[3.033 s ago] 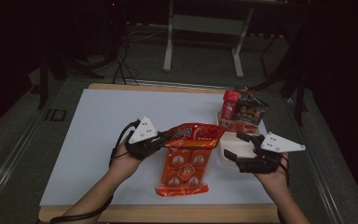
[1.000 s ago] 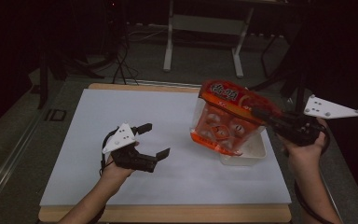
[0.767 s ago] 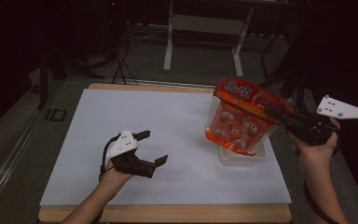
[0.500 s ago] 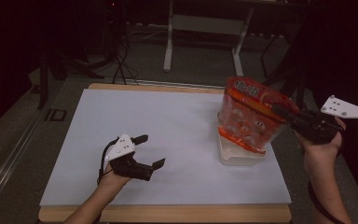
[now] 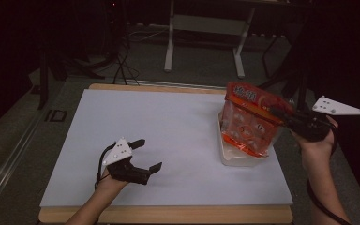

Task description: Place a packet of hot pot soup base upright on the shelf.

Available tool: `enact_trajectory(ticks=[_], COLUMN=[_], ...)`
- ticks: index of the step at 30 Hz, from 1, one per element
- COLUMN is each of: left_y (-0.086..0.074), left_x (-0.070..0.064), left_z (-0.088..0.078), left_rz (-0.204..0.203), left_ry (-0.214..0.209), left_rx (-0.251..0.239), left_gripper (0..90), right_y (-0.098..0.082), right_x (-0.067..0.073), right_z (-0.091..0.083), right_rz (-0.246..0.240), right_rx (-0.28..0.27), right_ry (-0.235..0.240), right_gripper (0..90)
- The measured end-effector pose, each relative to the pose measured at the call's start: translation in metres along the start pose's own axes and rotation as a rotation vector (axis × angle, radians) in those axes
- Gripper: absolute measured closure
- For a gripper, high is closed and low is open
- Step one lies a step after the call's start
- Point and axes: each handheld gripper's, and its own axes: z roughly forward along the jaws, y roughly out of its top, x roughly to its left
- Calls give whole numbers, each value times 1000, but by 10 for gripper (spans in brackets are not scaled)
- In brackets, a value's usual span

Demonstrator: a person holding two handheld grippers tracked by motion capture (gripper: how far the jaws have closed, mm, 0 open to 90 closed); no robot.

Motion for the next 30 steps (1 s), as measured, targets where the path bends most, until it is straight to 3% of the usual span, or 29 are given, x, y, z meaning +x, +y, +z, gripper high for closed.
enact_trajectory(ticks=[7, 19, 23, 25, 29, 30], left_y=[-7, -17, -19, -20, -22, -22], left_x=[0, 2, 2, 1, 0, -1], left_z=[0, 1, 3, 3, 3, 2], left_rz=[-3, -26, -29, -28, -27, -30], left_ry=[6, 14, 9, 7, 4, 5], left_rx=[14, 27, 40, 47, 55, 56], left_gripper=[22, 22, 22, 22, 22, 22], right_y=[-12, -36, -50, -57, -66, -73], right_x=[3, -9, -11, -11, -16, -20], right_z=[17, 9, 13, 14, 8, 5], right_rz=[2, 86, 98, 111, 134, 138], right_rx=[58, 41, 87, 77, 71, 80], right_ry=[-12, -2, -6, 2, -22, -49], right_gripper=[900, 900, 900, 900, 900, 900])
